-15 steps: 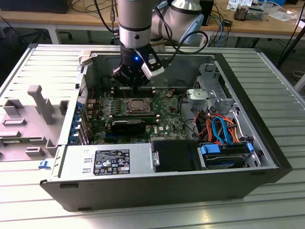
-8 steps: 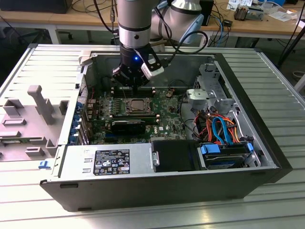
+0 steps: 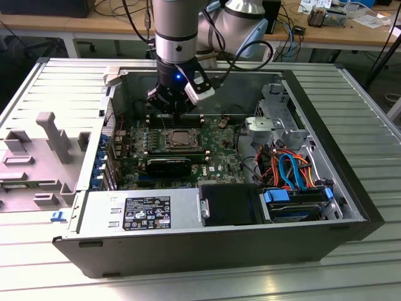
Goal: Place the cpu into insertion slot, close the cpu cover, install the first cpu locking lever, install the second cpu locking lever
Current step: 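Install the first cpu locking lever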
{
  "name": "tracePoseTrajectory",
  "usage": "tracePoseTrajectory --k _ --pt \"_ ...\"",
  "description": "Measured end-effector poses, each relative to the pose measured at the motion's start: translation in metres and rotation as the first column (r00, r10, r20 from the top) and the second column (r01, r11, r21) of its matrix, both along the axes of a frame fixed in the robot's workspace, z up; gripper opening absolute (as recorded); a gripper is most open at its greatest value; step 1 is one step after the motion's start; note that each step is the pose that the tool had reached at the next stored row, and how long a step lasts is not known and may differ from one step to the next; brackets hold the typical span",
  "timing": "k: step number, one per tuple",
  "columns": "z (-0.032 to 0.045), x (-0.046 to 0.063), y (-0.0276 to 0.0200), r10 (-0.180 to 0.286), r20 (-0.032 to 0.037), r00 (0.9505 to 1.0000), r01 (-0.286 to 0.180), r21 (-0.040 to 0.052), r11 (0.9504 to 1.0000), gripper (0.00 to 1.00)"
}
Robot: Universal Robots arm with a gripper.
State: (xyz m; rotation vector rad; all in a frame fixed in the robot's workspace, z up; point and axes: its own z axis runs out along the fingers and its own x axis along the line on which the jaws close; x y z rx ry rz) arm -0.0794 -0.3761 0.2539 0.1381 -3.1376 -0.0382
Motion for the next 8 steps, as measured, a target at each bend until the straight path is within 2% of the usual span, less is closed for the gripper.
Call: tracePoseTrajectory --k 8 --pt "0.0 -0.0041 0.0 0.0 0.0 1.0 0.0 0.0 1.0 0.11"
